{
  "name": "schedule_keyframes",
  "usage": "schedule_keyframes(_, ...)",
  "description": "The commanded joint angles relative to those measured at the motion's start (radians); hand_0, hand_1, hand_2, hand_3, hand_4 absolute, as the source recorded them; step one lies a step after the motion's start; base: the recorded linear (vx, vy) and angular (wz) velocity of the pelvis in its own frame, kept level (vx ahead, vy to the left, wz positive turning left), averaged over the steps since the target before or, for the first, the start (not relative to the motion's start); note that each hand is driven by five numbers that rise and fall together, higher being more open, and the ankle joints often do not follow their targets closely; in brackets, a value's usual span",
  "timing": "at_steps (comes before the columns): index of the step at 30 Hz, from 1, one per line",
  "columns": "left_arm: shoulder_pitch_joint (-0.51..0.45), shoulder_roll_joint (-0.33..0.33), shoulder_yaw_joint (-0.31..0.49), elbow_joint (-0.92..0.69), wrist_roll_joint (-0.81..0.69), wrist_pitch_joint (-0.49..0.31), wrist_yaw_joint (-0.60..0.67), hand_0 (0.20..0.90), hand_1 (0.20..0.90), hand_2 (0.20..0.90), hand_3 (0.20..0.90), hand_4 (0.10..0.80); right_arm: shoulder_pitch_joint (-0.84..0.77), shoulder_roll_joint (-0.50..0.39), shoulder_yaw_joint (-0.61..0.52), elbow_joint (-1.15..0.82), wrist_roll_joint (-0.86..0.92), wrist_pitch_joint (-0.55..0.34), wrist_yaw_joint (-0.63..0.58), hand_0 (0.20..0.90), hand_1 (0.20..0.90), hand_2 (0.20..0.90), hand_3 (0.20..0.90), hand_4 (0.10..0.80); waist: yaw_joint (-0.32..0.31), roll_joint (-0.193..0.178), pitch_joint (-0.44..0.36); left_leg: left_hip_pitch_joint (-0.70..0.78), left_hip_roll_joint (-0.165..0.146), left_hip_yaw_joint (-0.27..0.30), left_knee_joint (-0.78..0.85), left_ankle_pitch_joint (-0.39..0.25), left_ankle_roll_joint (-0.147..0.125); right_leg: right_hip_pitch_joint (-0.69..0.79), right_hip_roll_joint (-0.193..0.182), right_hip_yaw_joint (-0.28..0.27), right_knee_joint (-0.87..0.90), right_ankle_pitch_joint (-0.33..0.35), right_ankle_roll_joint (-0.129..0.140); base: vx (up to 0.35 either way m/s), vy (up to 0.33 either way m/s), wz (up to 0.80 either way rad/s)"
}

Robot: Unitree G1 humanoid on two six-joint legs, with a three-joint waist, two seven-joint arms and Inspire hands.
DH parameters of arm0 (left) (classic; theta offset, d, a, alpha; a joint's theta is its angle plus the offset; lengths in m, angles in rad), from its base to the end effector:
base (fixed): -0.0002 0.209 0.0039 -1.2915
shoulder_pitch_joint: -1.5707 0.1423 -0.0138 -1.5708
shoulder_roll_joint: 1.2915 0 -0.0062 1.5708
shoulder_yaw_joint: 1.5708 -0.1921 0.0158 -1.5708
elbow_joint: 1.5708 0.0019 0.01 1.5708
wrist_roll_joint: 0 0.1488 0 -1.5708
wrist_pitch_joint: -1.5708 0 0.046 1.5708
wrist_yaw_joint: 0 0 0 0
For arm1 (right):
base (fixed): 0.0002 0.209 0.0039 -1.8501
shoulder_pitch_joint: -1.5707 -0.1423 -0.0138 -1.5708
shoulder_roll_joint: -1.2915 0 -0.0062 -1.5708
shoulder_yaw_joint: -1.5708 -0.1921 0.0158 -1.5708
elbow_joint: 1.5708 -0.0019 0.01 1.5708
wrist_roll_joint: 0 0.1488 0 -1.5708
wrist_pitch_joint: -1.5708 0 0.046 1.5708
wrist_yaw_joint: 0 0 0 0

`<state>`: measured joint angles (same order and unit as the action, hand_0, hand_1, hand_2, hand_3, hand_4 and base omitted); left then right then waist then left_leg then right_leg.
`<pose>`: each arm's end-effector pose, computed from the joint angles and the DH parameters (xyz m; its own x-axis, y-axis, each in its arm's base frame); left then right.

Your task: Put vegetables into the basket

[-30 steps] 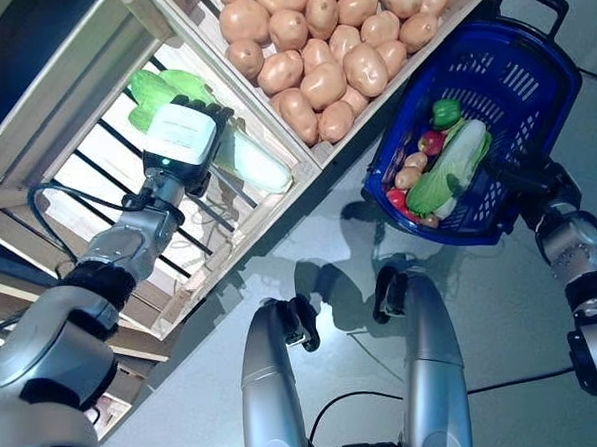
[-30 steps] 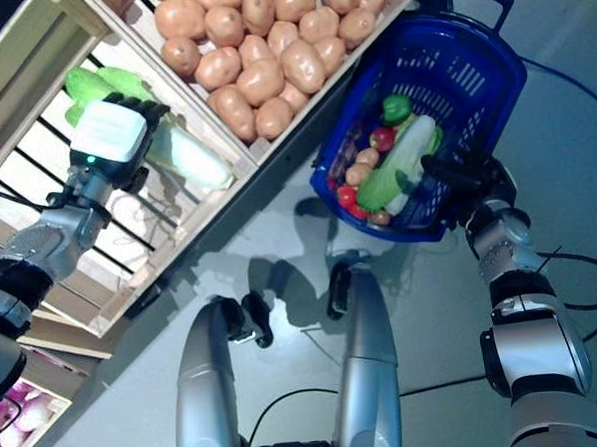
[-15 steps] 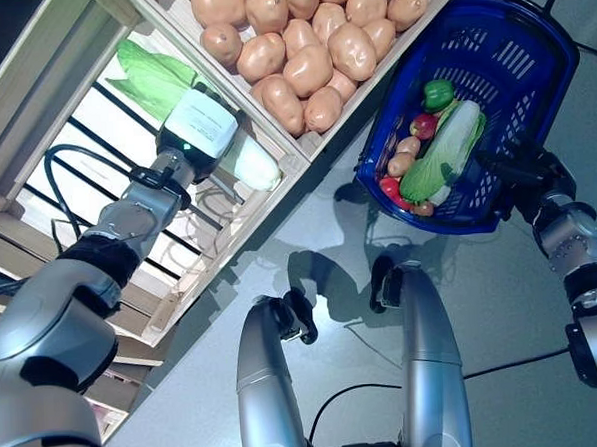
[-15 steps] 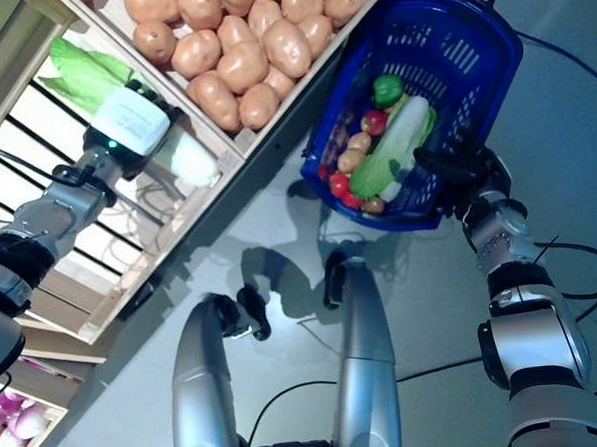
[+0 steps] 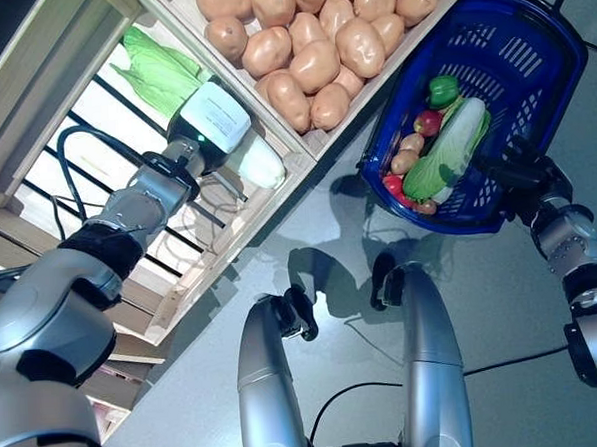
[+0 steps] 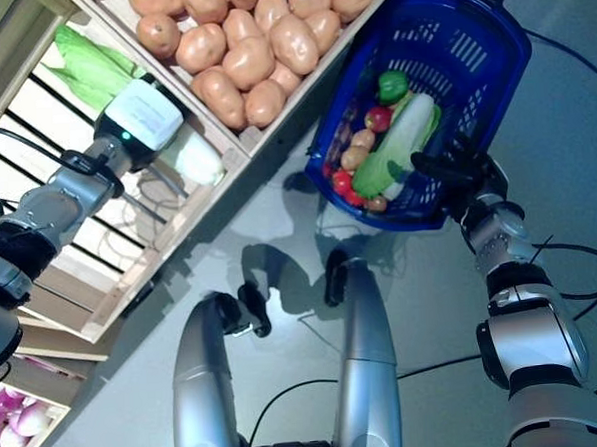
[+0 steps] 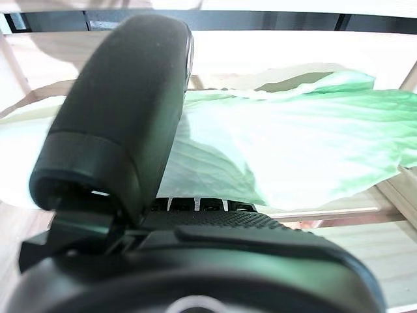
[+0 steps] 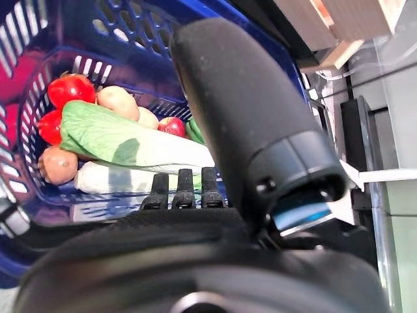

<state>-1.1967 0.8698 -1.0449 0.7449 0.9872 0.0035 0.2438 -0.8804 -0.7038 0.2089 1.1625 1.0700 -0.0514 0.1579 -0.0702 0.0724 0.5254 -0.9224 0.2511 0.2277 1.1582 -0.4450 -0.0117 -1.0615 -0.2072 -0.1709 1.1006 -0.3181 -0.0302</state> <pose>0.3662 0.2309 0.2146 0.9389 -0.3176 0.1329 -0.3224 -0.6760 0.6626 0.3335 -0.3233 0.1319 0.9686 -0.2417 -0.0582 0.2463 0.9008 0.3578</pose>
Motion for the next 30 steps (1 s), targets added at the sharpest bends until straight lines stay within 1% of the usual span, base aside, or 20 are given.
schedule_keyframes(1, 0.027, -0.001, -0.085, -0.048, -0.027, -0.074, -0.093, 0.300, 0.300, 0.300, 0.300, 0.400, -0.067, -0.032, -0.034, -0.001, 0.047, -0.077, 0.029, 0.900, 0.900, 0.900, 0.900, 0.800, -0.027, -0.008, -0.005, -0.017, -0.011, 0.027, -0.059, -0.008, -0.002, 0.083, -0.027, 0.000, -0.063, -0.004, 0.092, 0.000, 0.000, 0.00)
schedule_keyframes(3, 0.039, -0.009, -0.078, -0.038, -0.056, -0.050, -0.114, 0.300, 0.300, 0.300, 0.300, 0.400, -0.067, -0.030, -0.037, -0.001, 0.050, -0.078, 0.027, 0.900, 0.900, 0.900, 0.900, 0.800, -0.026, -0.009, -0.005, -0.019, -0.010, 0.028, -0.059, -0.008, 0.000, 0.081, -0.027, -0.001, -0.061, -0.005, 0.091, 0.000, 0.000, 0.00)
schedule_keyframes(6, 0.058, -0.019, -0.056, -0.012, -0.084, -0.024, -0.073, 0.300, 0.300, 0.300, 0.300, 0.400, -0.060, -0.025, -0.046, -0.003, 0.065, -0.079, 0.027, 0.900, 0.900, 0.900, 0.900, 0.800, -0.024, -0.013, -0.005, -0.009, -0.011, 0.028, -0.071, -0.004, 0.000, 0.093, -0.027, -0.007, -0.071, -0.004, 0.090, 0.000, 0.000, 0.00)
schedule_keyframes(9, 0.070, -0.023, -0.035, 0.010, -0.138, -0.027, -0.015, 0.300, 0.300, 0.300, 0.300, 0.400, -0.050, -0.023, -0.049, 0.004, 0.068, -0.085, 0.041, 0.900, 0.900, 0.900, 0.900, 0.800, -0.023, -0.015, -0.005, 0.017, -0.015, 0.024, -0.091, 0.006, -0.002, 0.121, -0.025, -0.008, -0.084, -0.002, 0.086, -0.005, 0.012, 0.00)
schedule_keyframes(10, 0.079, -0.026, -0.017, 0.023, -0.159, -0.030, 0.011, 0.300, 0.300, 0.300, 0.300, 0.400, -0.043, -0.024, -0.049, 0.004, 0.069, -0.095, 0.050, 0.900, 0.900, 0.900, 0.900, 0.800, -0.022, -0.017, -0.005, 0.041, -0.016, 0.024, -0.108, 0.013, 0.000, 0.144, -0.026, -0.009, -0.094, -0.002, 0.082, -0.008, 0.030, -0.01)
schedule_keyframes(11, 0.081, -0.027, -0.014, 0.025, -0.162, -0.031, 0.015, 0.300, 0.300, 0.300, 0.300, 0.400, -0.042, -0.024, -0.048, 0.003, 0.069, -0.096, 0.051, 0.900, 0.900, 0.900, 0.900, 0.800, -0.022, -0.017, -0.005, 0.046, -0.017, 0.024, -0.112, 0.015, 0.000, 0.149, -0.026, -0.010, -0.098, -0.001, 0.082, -0.013, 0.033, -0.01)
schedule_keyframes(15, 0.123, -0.016, 0.056, 0.047, -0.254, -0.061, 0.094, 0.300, 0.300, 0.300, 0.300, 0.400, -0.007, -0.015, -0.044, -0.055, 0.038, -0.117, 0.079, 0.900, 0.900, 0.900, 0.900, 0.800, -0.021, -0.027, -0.005, 0.164, -0.026, 0.027, -0.191, 0.042, 0.000, 0.264, -0.027, -0.022, -0.150, 0.001, 0.071, 0.006, 0.026, -0.01)
schedule_keyframes(18, 0.171, -0.015, 0.129, 0.063, -0.326, -0.083, 0.149, 0.300, 0.300, 0.300, 0.300, 0.400, 0.026, 0.001, -0.042, -0.129, 0.025, -0.126, 0.085, 0.900, 0.900, 0.900, 0.900, 0.800, -0.017, -0.038, -0.006, 0.253, -0.033, 0.027, -0.241, 0.058, 0.001, 0.351, -0.028, -0.035, -0.182, -0.001, 0.063, 0.001, 0.010, -0.01)
schedule_keyframes(21, 0.249, -0.019, 0.240, 0.067, -0.404, -0.099, 0.175, 0.300, 0.300, 0.300, 0.300, 0.400, 0.086, 0.032, -0.047, -0.236, -0.005, -0.129, 0.072, 0.900, 0.900, 0.900, 0.900, 0.800, -0.011, -0.048, -0.043, 0.328, -0.040, 0.029, -0.294, 0.073, 0.006, 0.424, -0.026, -0.046, -0.221, -0.004, 0.052, 0.039, 0.024, 0.04)
schedule_keyframes(22, 0.259, -0.019, 0.253, 0.068, -0.411, -0.102, 0.176, 0.300, 0.300, 0.300, 0.300, 0.400, 0.093, 0.035, -0.047, -0.247, -0.008, -0.129, 0.071, 0.900, 0.900, 0.900, 0.900, 0.800, -0.011, -0.049, -0.047, 0.338, -0.041, 0.030, -0.302, 0.075, 0.006, 0.432, -0.025, -0.047, -0.227, -0.004, 0.050, 0.057, 0.023, 0.08)
schedule_keyframes(23, 0.308, -0.016, 0.314, 0.061, -0.442, -0.108, 0.180, 0.300, 0.300, 0.300, 0.300, 0.400, 0.131, 0.059, -0.052, -0.304, -0.029, -0.131, 0.062, 0.900, 0.900, 0.900, 0.900, 0.800, -0.007, -0.055, -0.072, 0.376, -0.044, 0.030, -0.329, 0.084, 0.009, 0.469, -0.023, -0.052, -0.249, -0.003, 0.045, 0.068, 0.017, 0.07)
schedule_keyframes(24, 0.335, -0.015, 0.345, 0.055, -0.465, -0.113, 0.184, 0.300, 0.300, 0.300, 0.300, 0.400, 0.152, 0.072, -0.055, -0.337, -0.040, -0.128, 0.056, 0.900, 0.900, 0.900, 0.900, 0.800, -0.005, -0.059, -0.086, 0.403, -0.048, 0.030, -0.349, 0.090, 0.011, 0.496, -0.021, -0.057, -0.266, 0.000, 0.044, 0.109, 0.022, 0.05)
schedule_keyframes(27, 0.404, -0.011, 0.442, 0.020, -0.571, -0.122, 0.167, 0.300, 0.300, 0.300, 0.300, 0.400, 0.212, 0.101, -0.057, -0.439, -0.064, -0.110, 0.038, 0.900, 0.900, 0.900, 0.900, 0.800, 0.002, -0.073, -0.125, 0.492, -0.064, 0.036, -0.428, 0.113, 0.009, 0.588, -0.017, -0.075, -0.337, 0.010, 0.045, 0.093, 0.011, 0.01)
schedule_keyframes(30, 0.481, -0.034, 0.562, -0.025, -0.712, -0.147, 0.124, 0.300, 0.300, 0.300, 0.300, 0.400, 0.284, 0.146, -0.051, -0.523, -0.103, -0.086, 0.046, 0.900, 0.900, 0.900, 0.900, 0.800, 0.011, -0.087, -0.180, 0.595, -0.083, 0.042, -0.526, 0.145, 0.004, 0.705, 0.003, -0.096, -0.444, 0.027, 0.042, 0.122, 0.000, 0.05)
